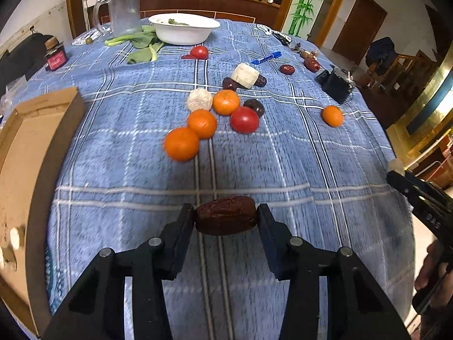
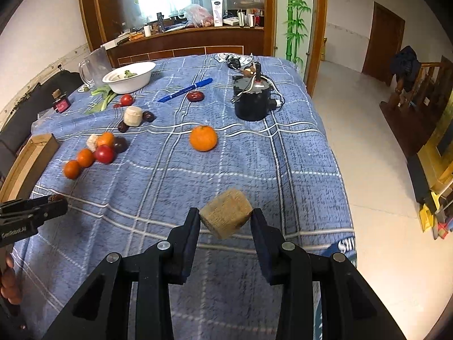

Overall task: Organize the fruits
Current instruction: 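Grasp a tan cube with the right tool while the left tool grasps a dried red date, then carry the tan cube in the right tool while the left tool carries the date to the tray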

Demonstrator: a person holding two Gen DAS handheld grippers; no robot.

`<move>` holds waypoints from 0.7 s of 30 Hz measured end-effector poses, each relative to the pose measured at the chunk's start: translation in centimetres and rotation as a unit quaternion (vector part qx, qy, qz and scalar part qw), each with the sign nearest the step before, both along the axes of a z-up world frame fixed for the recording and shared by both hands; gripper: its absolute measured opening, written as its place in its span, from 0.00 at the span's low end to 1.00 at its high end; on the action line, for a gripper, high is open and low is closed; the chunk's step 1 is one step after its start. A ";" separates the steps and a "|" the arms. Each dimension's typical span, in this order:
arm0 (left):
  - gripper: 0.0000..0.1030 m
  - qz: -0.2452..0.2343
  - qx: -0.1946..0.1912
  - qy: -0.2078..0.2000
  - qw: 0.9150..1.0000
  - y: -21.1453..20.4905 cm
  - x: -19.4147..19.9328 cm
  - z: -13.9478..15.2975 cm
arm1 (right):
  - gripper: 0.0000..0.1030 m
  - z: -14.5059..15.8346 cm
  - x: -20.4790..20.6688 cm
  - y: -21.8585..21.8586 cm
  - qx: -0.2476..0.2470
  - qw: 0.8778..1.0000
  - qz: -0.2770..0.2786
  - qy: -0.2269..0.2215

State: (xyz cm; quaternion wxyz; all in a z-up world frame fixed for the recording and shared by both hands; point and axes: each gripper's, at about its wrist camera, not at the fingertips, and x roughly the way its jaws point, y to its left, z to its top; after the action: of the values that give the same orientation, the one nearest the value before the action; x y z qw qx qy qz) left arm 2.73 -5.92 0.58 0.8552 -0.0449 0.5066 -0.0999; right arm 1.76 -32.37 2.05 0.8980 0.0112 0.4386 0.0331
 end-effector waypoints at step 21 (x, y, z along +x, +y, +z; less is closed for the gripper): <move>0.43 0.045 -0.010 -0.057 0.997 12.9 -3.7 4.4 | 0.38 0.8 -0.6 16.5 -0.002 0.996 0.089 0.010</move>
State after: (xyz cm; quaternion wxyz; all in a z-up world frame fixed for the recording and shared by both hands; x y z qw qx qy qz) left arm -0.98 6.95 5.01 0.8858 -0.0704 0.4535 -0.0692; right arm 1.16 -15.84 2.88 0.8870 -0.0291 0.4469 0.1124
